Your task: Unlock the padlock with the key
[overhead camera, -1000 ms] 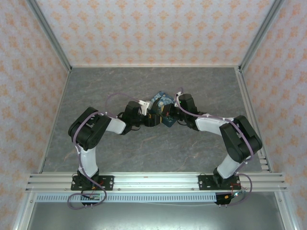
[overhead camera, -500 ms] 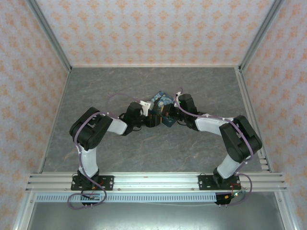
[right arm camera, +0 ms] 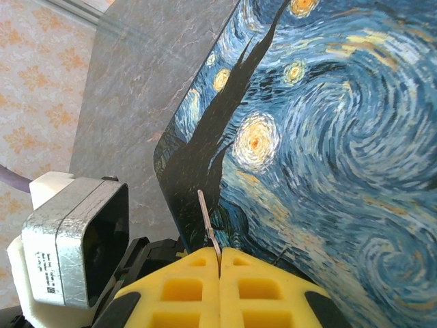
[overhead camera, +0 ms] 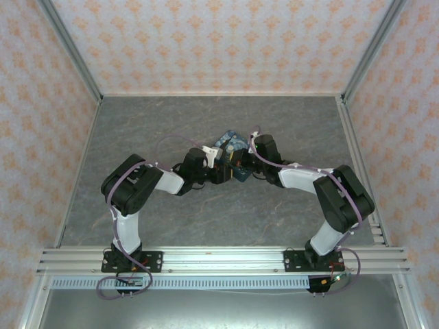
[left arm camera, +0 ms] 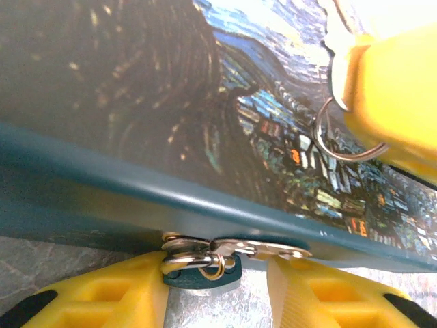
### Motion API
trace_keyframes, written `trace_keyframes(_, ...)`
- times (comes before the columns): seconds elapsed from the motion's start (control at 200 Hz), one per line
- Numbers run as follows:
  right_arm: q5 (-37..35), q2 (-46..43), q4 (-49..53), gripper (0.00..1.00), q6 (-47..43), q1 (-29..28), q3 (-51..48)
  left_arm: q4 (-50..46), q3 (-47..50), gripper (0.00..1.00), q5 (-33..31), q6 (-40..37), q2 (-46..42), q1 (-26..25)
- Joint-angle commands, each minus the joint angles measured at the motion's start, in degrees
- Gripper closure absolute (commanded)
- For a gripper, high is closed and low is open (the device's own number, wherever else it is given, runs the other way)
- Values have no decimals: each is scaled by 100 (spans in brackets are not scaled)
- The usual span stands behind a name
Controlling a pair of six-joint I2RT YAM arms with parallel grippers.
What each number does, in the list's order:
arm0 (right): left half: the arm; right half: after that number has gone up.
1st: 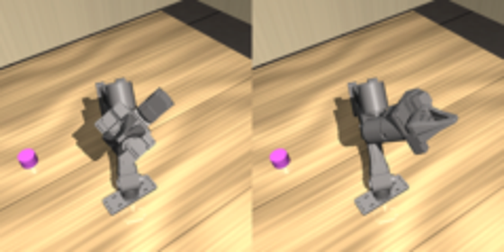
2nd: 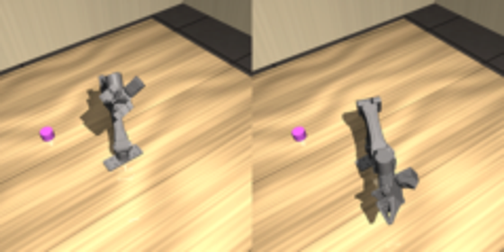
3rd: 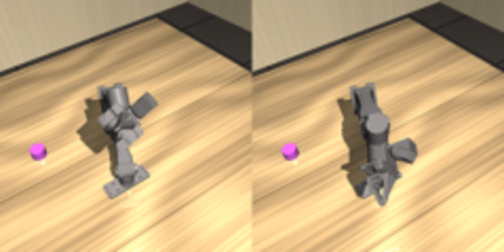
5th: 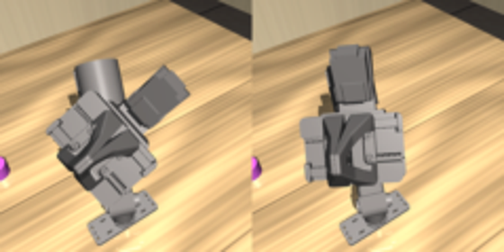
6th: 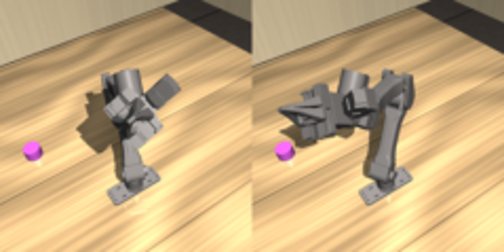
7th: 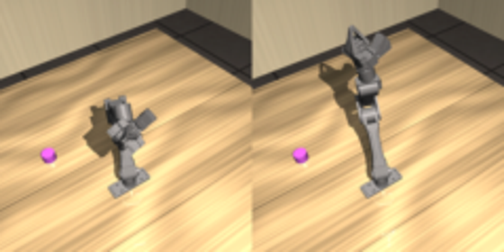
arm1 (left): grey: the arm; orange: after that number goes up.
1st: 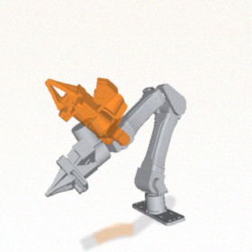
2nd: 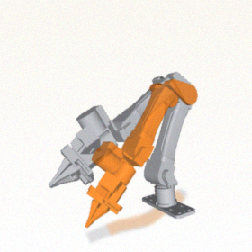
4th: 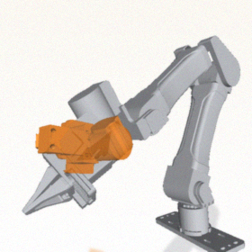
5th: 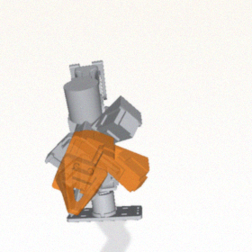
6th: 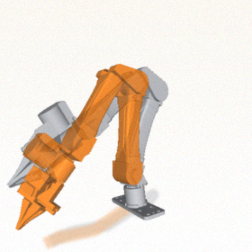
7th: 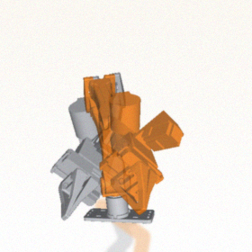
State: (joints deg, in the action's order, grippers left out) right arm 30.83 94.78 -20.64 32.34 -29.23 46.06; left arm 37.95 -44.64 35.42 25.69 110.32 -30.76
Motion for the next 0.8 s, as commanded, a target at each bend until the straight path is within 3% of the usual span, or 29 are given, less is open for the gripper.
trace_keyframes(0.0,-75,164,298,100,-50,-91,-142,-184,-57,59,-96,127,149,-99)
trace_keyframes(0.586,-129,24,291,100,-122,-142,-115,-216,-86,70,-220,329,62,-97)
trace_keyframes(0.796,-254,-526,375,100,-500,-136,3,-503,-78,73,-404,682,-252,-145)
